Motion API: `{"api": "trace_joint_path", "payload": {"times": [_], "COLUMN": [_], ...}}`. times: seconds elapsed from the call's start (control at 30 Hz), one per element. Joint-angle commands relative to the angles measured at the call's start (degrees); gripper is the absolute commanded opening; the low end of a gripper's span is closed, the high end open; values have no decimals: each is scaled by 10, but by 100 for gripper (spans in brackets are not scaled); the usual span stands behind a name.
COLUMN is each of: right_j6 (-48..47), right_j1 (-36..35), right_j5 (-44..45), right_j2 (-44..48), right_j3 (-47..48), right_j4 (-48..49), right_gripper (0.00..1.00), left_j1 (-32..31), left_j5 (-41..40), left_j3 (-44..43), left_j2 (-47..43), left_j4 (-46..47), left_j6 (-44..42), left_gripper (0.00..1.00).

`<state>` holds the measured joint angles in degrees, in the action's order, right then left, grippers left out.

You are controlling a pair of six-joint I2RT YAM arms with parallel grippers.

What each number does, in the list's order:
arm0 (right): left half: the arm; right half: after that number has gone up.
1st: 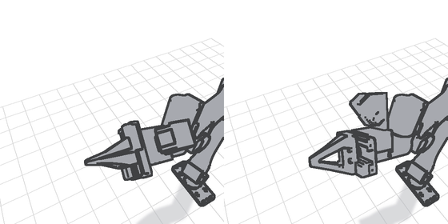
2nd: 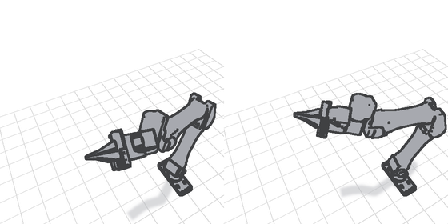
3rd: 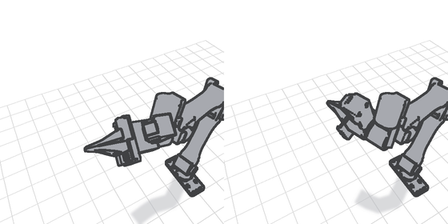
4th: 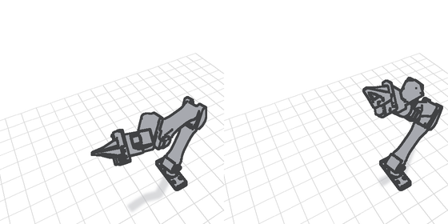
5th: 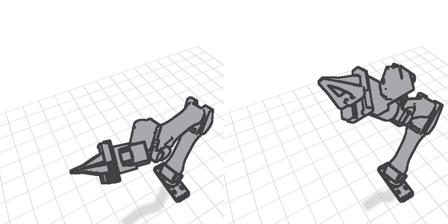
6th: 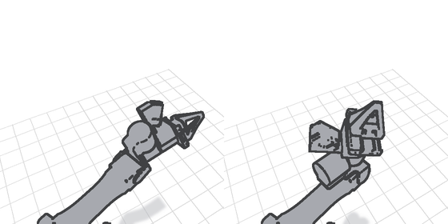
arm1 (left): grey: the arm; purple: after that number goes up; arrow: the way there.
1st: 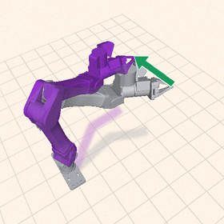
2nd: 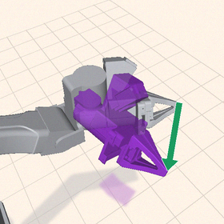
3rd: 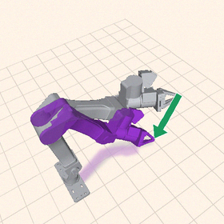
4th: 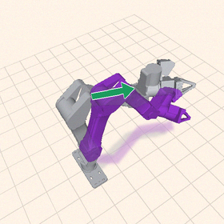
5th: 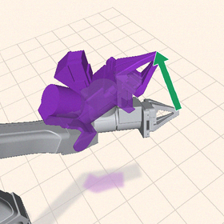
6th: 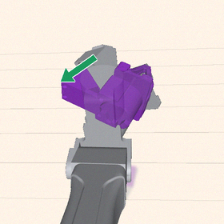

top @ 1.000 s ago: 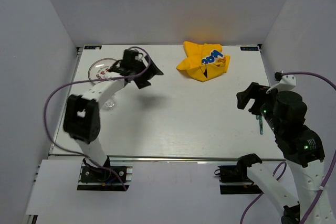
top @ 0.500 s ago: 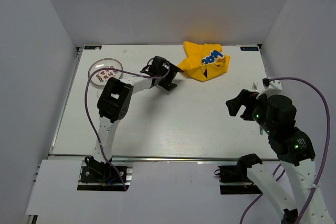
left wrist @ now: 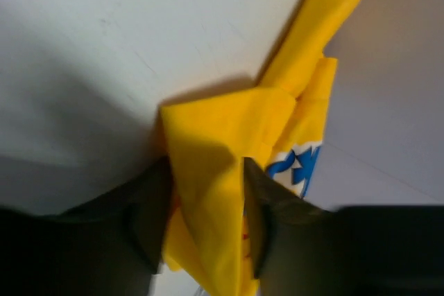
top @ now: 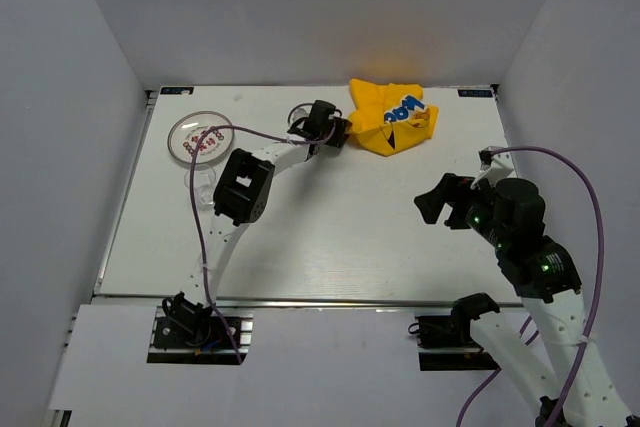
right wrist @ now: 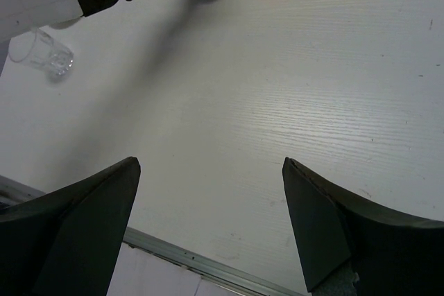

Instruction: Set the dinner table for one person

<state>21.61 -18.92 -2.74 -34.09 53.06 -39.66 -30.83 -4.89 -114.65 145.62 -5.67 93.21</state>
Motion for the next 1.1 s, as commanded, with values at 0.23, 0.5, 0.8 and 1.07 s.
{"api": "trace_joint_path", "payload": {"times": [0.23,0.5,0.8,1.07], "right_j6": [4,76,13,17], "right_j1": [1,-1,4,6], "right_j5": [-8,8,-21,-161], "right_j2": [0,-91,-327,-636], "right_j3": [-44,-79,-17,202], "right_j4": [60,129,325,408], "right_gripper": [89,89,89,78], "left_j1": [-3,-3,14,14], "left_j5": [-95,-132,-94,-76], "left_j3": [52,176,391,453], "left_j2": [-104,-319,-446,-498], "left_j4": [-33,-118,-170,-192], "left_j6": [-90,-318,-463,-499], "left_gripper": [1,0,0,0]}}
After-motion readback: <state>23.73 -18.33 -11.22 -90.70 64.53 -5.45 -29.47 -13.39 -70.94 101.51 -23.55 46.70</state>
